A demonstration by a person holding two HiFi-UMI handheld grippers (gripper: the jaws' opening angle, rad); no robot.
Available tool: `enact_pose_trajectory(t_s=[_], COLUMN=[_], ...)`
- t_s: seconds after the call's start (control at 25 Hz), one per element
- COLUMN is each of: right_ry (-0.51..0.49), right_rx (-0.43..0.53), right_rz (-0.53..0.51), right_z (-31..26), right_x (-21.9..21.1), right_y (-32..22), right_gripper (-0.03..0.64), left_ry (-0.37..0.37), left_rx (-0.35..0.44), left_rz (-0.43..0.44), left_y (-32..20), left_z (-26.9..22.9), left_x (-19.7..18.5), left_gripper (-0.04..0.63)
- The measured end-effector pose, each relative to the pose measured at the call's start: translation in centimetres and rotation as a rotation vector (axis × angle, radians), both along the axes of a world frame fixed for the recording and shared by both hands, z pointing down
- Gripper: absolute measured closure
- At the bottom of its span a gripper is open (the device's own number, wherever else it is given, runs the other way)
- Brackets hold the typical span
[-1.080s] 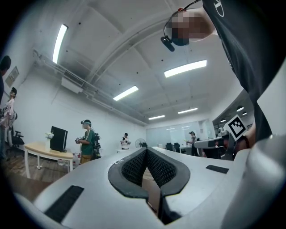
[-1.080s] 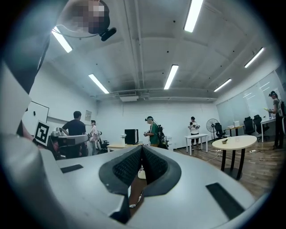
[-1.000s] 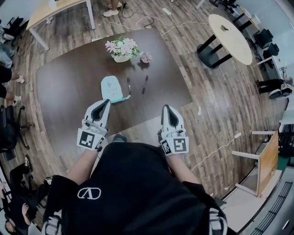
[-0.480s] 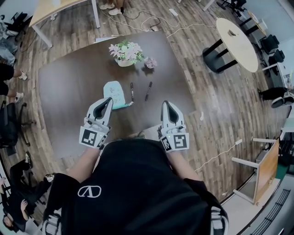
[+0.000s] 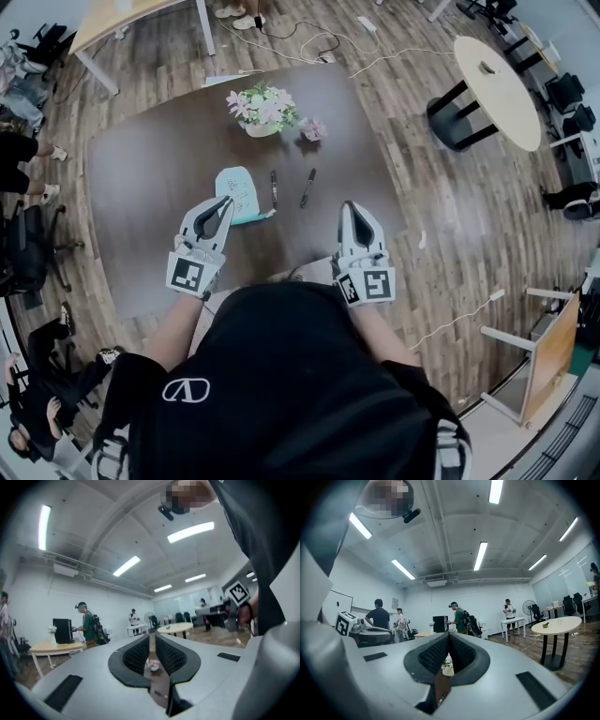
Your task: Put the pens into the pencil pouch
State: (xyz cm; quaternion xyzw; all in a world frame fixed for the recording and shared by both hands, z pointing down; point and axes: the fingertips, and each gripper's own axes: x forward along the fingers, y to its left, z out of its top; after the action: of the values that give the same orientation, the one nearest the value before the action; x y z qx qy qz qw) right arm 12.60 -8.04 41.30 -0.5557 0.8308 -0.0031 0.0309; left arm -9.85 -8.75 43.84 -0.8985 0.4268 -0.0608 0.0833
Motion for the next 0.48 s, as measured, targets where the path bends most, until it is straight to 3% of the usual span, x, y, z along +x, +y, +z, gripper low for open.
enact_pose_trajectory(t_s=[0.04,0.08,0.12,0.24,0.48], right_ry=[-0.002,-0.004,-0.004,-0.005,-0.007], right_rx=[-0.004,-0.010,-0.014,-0.025,-0.058], right_rz=[0.001,0.002,0.003,0.010,0.037], right_z=[0.2,0.3,0.5,0.9,2.1], right_x=[0.2,0.5,0.7,1.2,2.8], right_y=[0.0,0.0,0.1,0.2,0.4], right_gripper=[0.618,0.618,0.618,0.618,0.618], left_ry=[-0.109,-0.226,-0.343,-0.599,-0.774], left_rx=[-0.012,-0.015,-0.013,-0.037,-0.146], left_rz=[0.007,0.011,0.021,0.085,0.183], left_y=[-0.6,-1.2,-1.7,-2.7,-4.3], left_z=[1.2,2.5,3.9,7.9,13.8], left_x=[0.3,0.6,0.8,0.6,-0.4], left_gripper=[0.543,0.326,0.164,0.163,0.163])
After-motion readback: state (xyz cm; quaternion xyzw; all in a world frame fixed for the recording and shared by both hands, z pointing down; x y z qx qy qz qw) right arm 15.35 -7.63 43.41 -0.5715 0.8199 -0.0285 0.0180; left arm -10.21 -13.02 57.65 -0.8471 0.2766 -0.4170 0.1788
